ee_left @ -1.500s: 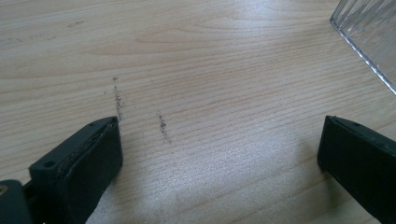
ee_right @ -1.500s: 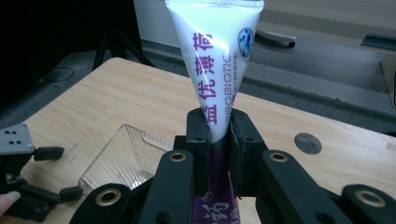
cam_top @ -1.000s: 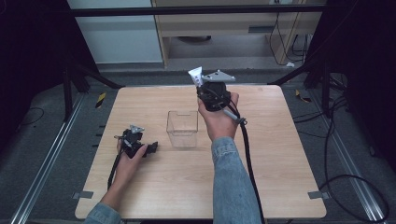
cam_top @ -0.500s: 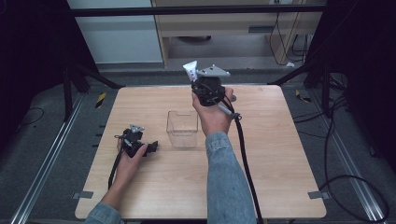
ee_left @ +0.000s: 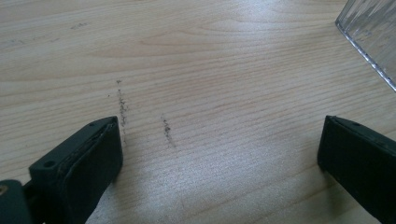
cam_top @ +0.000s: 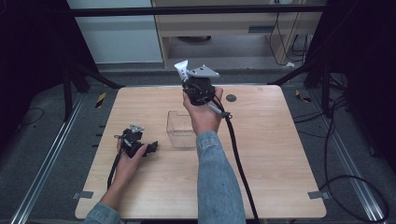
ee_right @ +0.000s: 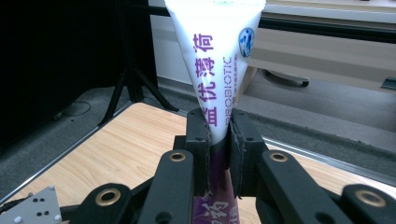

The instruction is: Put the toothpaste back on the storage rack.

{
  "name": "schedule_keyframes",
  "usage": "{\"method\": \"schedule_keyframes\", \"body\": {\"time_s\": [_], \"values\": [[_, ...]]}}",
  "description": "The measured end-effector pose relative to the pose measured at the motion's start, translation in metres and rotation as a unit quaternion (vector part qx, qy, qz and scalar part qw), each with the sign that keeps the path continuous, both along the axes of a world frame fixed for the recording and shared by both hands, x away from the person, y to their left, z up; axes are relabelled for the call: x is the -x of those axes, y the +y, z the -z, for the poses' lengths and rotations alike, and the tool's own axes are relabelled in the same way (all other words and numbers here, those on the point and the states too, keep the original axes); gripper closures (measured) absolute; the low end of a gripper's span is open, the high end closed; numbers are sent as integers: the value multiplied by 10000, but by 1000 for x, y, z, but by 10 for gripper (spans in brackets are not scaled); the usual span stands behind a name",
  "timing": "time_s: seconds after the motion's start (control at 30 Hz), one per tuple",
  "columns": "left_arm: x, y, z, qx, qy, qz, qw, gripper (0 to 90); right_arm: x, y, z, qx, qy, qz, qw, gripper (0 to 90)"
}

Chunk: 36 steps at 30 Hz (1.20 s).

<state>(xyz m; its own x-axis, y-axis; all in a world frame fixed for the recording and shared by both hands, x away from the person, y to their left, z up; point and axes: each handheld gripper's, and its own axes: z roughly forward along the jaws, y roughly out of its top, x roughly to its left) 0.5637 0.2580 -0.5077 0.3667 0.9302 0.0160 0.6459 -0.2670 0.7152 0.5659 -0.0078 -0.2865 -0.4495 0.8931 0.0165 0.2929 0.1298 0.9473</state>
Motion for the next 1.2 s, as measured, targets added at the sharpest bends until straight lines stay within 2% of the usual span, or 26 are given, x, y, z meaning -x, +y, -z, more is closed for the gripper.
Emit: {"method": "schedule_keyframes", "body": {"time_s": [0.9, 1.2], "values": [[0, 1, 0, -10, 9, 43, 10000, 0, -6, 28, 17, 3, 27, -233, 9997, 798], [0, 2, 0, -14, 11, 51, 10000, 0, -6, 33, 28, 171, 94, -298, 9994, 798]]}}
